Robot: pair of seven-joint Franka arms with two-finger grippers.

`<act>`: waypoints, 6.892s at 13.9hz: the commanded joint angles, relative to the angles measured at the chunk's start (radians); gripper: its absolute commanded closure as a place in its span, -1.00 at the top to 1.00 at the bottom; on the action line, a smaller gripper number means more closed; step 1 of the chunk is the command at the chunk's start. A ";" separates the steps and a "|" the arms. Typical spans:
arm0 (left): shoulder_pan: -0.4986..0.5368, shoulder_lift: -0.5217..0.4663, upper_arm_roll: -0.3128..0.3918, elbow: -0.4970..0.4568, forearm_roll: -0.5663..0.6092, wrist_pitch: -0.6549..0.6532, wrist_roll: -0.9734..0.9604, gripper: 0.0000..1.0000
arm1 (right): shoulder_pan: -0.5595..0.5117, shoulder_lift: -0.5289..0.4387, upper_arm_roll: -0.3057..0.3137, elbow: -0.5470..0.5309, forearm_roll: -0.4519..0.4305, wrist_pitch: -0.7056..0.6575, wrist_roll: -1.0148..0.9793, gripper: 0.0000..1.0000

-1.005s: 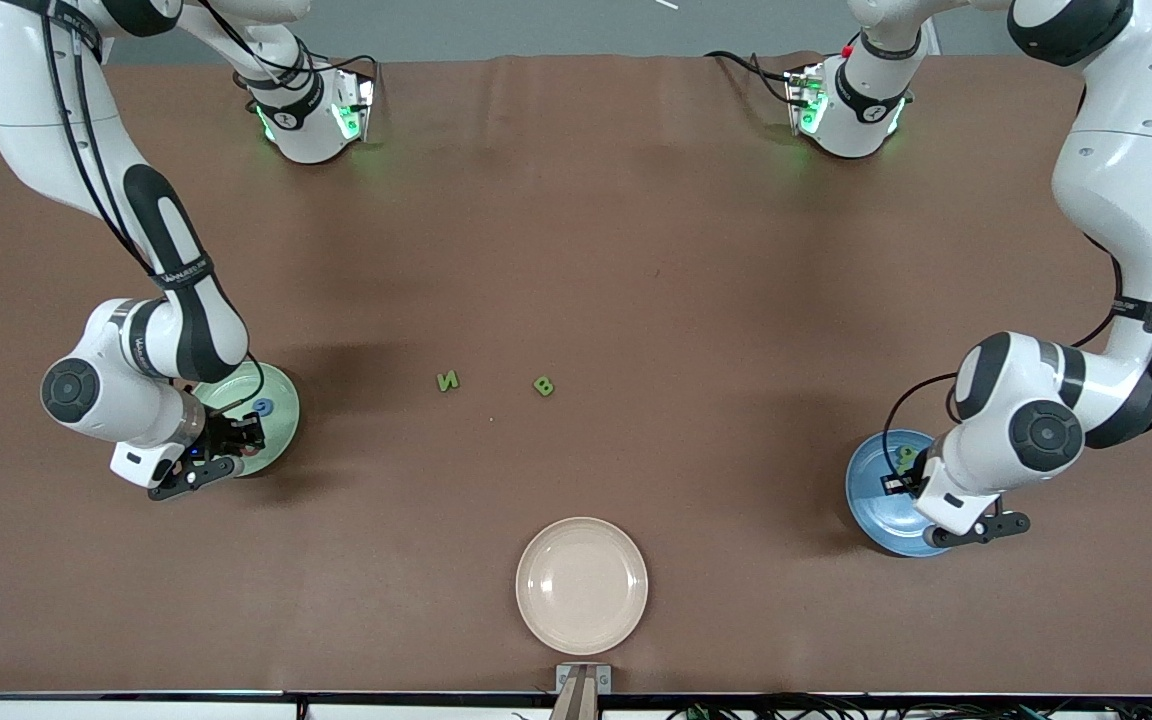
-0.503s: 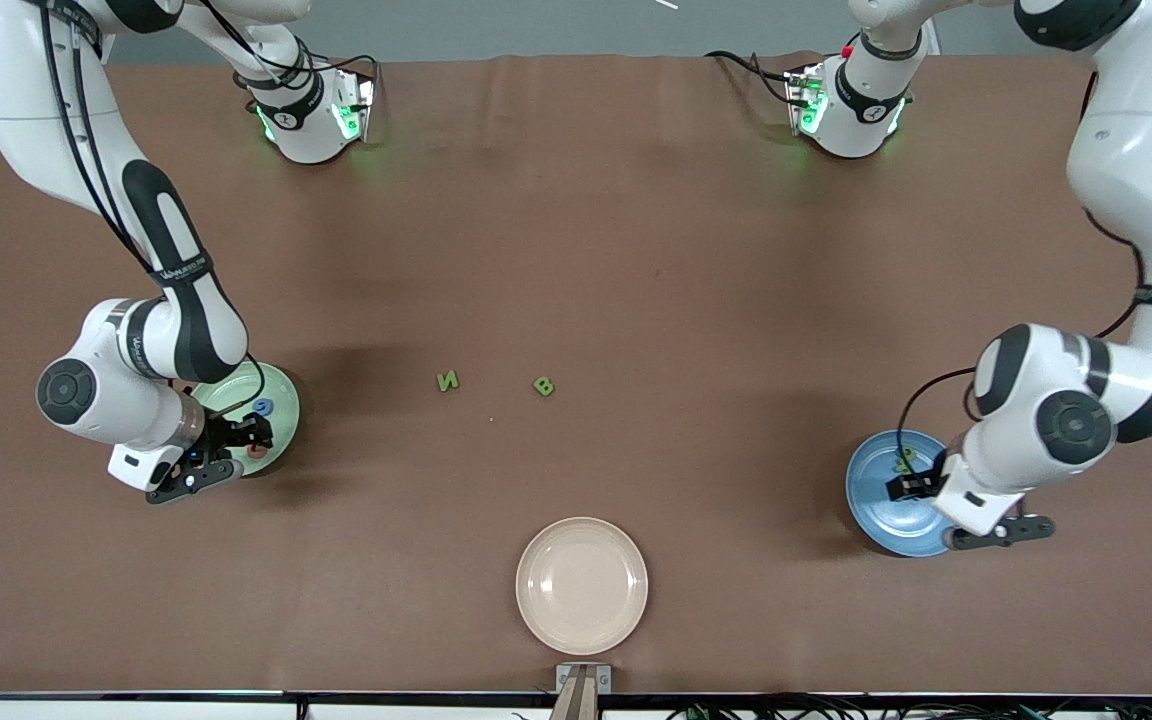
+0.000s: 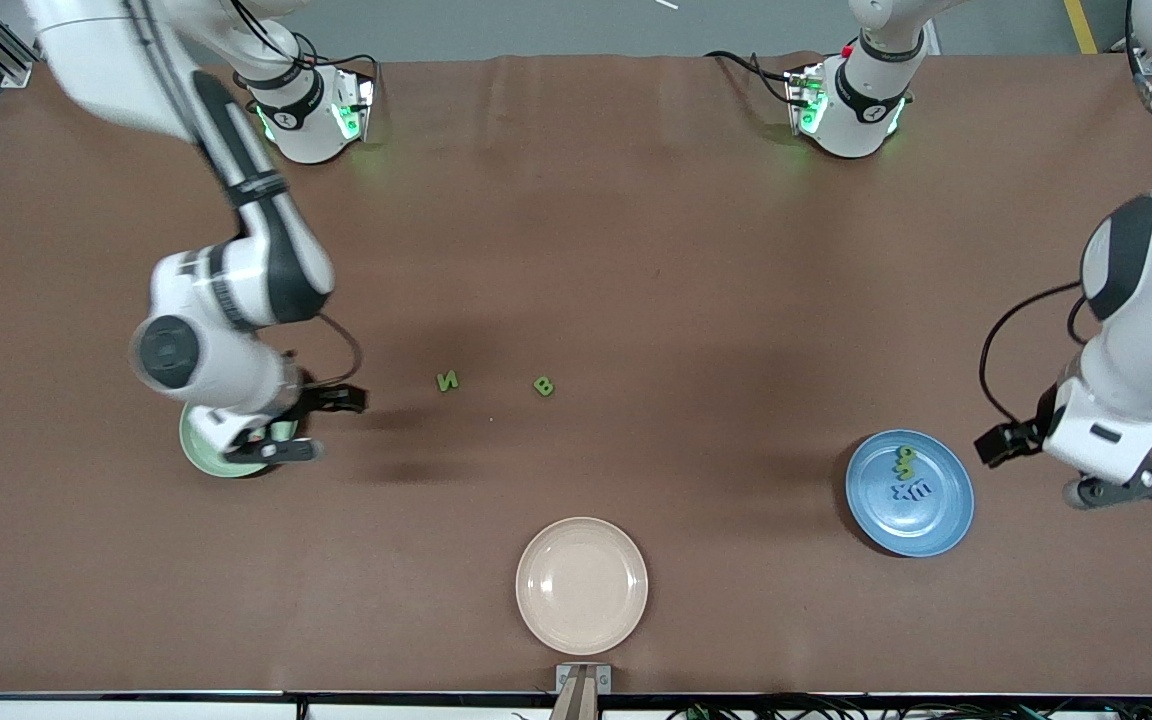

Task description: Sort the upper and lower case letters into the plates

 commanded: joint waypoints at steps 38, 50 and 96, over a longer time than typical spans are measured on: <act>-0.383 -0.338 0.498 -0.015 -0.411 -0.260 0.328 1.00 | 0.201 0.126 -0.013 -0.144 -0.004 0.296 -0.142 -0.37; -0.372 -0.363 0.489 -0.017 -0.414 -0.275 0.319 1.00 | -0.083 -0.109 -0.024 -0.070 -0.066 -0.149 -0.387 -0.69; -0.355 -0.369 0.500 -0.005 -0.412 -0.277 0.331 1.00 | 0.379 0.298 -0.022 0.285 0.020 0.103 0.939 0.80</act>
